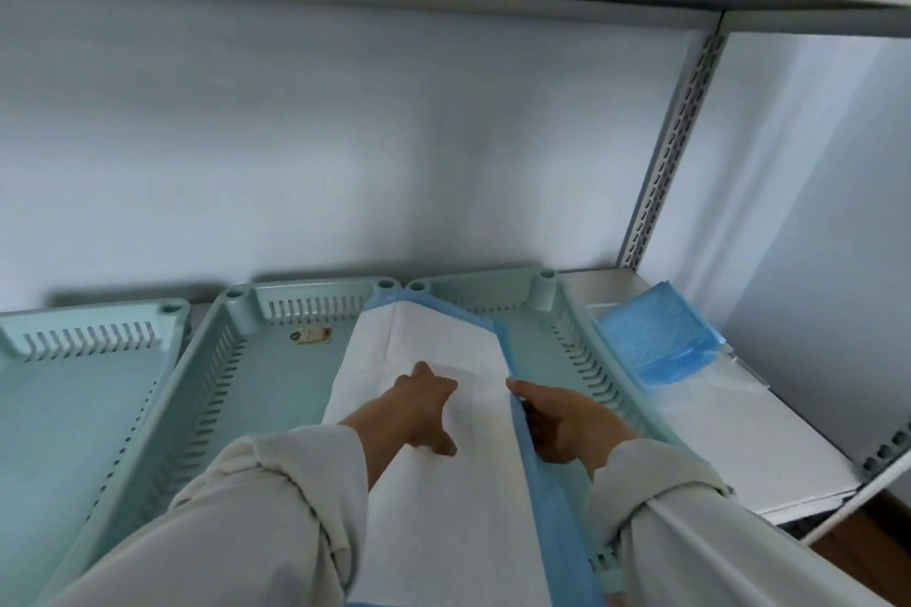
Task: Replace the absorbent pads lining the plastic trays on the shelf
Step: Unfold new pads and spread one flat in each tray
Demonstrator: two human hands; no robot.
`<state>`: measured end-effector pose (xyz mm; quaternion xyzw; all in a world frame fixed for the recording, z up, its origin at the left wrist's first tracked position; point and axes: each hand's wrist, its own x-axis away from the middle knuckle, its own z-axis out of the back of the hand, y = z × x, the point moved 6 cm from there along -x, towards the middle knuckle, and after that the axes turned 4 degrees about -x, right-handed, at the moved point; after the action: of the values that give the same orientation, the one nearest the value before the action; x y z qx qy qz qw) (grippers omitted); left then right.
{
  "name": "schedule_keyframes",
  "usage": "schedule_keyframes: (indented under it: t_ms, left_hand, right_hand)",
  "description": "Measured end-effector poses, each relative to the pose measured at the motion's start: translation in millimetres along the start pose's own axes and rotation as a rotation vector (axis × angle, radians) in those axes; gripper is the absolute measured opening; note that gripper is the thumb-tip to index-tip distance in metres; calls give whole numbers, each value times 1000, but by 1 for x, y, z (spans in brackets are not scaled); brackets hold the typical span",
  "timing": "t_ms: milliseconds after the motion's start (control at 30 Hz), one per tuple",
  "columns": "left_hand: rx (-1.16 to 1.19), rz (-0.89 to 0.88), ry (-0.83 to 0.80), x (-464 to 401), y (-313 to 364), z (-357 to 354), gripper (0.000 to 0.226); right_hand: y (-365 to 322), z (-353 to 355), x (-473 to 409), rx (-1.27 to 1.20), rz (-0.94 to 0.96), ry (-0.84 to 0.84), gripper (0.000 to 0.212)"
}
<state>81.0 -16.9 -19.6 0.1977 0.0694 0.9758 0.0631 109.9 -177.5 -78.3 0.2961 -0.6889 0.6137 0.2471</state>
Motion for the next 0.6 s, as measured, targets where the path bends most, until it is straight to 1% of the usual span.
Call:
schedule_keyframes:
  t_ms: [67,167,267,333,433,500,533,600]
  left_hand:
    - [56,3,38,-5,-1,4,78]
    - [22,27,112,-12,-3,12,67]
    - [-27,36,107,-17,-3,10,67]
    - [-35,38,100,-17,-4,8,68]
    - [-23,31,98,-17,-6,6,69]
    - [-12,25,102,-16,-6,6,68]
    - [-8,23,109,-16,-6,6,67]
    - [-4,20,125,-15,-5,6,67]
  right_hand:
    - [-4,-6,1,-46,-25,-54,24]
    - [-14,-14,1,-92,9,-118,14]
    - [-20,-20,-1,-125,25,-199,8]
    - [-25,-19,-2,-140,29,-214,7]
    - [-31,-10,-1,-165,50,-170,11]
    - [-35,-3,-2,-177,89,-107,12]
    - [-37,0,-4,-164,134,-59,12]
    - [-43,11,-9,-74,265,117,17]
